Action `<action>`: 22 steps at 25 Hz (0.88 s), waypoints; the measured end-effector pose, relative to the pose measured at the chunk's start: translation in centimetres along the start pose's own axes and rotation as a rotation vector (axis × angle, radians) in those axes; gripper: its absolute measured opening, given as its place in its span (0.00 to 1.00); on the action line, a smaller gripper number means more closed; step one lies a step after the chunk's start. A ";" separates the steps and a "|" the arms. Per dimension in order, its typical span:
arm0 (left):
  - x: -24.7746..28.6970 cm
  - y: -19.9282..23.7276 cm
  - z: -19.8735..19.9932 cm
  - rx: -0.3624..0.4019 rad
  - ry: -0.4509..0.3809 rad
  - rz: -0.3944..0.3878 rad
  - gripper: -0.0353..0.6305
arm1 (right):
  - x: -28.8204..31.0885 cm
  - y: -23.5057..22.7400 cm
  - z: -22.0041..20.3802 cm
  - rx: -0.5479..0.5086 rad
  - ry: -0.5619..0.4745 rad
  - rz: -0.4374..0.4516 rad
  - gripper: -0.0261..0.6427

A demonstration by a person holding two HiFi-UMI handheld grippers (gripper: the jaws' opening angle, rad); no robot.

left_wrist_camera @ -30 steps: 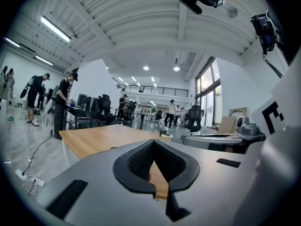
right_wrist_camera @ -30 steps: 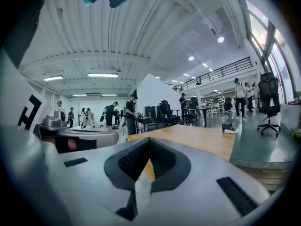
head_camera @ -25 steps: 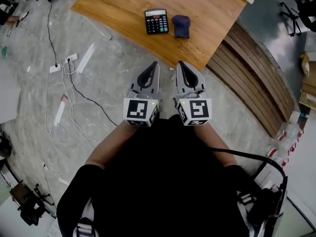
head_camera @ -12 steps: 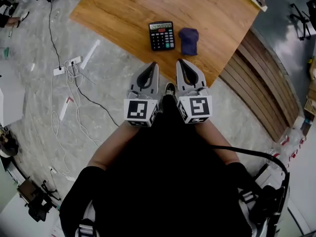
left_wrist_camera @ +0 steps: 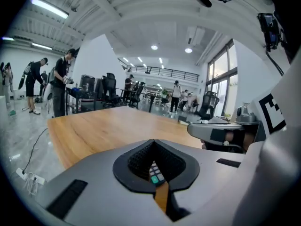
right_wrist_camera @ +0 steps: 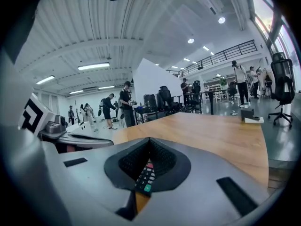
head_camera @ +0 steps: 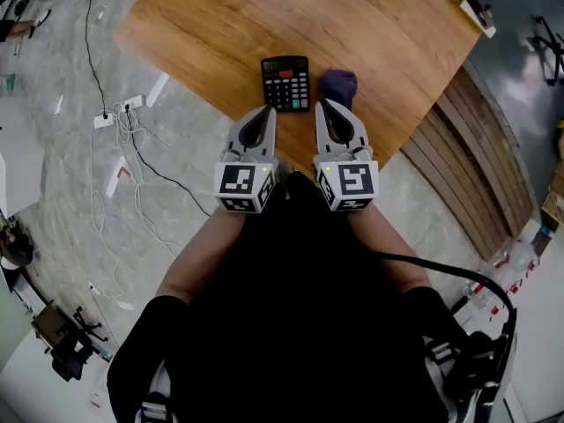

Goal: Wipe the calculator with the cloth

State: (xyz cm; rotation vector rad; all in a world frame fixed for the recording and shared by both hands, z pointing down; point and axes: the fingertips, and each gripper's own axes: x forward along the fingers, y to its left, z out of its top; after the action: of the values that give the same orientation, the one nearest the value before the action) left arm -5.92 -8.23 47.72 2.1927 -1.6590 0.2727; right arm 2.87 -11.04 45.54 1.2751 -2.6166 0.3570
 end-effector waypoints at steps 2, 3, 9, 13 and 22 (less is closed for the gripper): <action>1.4 1.3 -0.7 -0.007 0.021 0.001 0.06 | 1.4 -0.5 -1.3 0.004 0.034 0.001 0.06; 2.2 1.9 -1.2 -0.003 0.034 -0.003 0.06 | 2.2 -0.9 -2.1 0.003 0.052 -0.003 0.06; 6.9 5.2 -5.9 0.003 0.150 -0.040 0.06 | 7.4 -2.8 -8.7 -0.022 0.204 -0.027 0.06; 8.3 6.4 -8.8 -0.016 0.215 -0.057 0.06 | 10.1 -3.3 -12.5 0.001 0.309 -0.018 0.06; 9.7 7.1 -10.9 -0.094 0.289 -0.142 0.21 | 12.1 -3.8 -15.2 0.000 0.405 -0.039 0.06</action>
State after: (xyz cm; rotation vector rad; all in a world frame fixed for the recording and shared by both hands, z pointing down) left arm -9.19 -14.01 62.55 2.0762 -1.3280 0.4404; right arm -0.18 -17.66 63.90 1.1141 -2.2481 0.5444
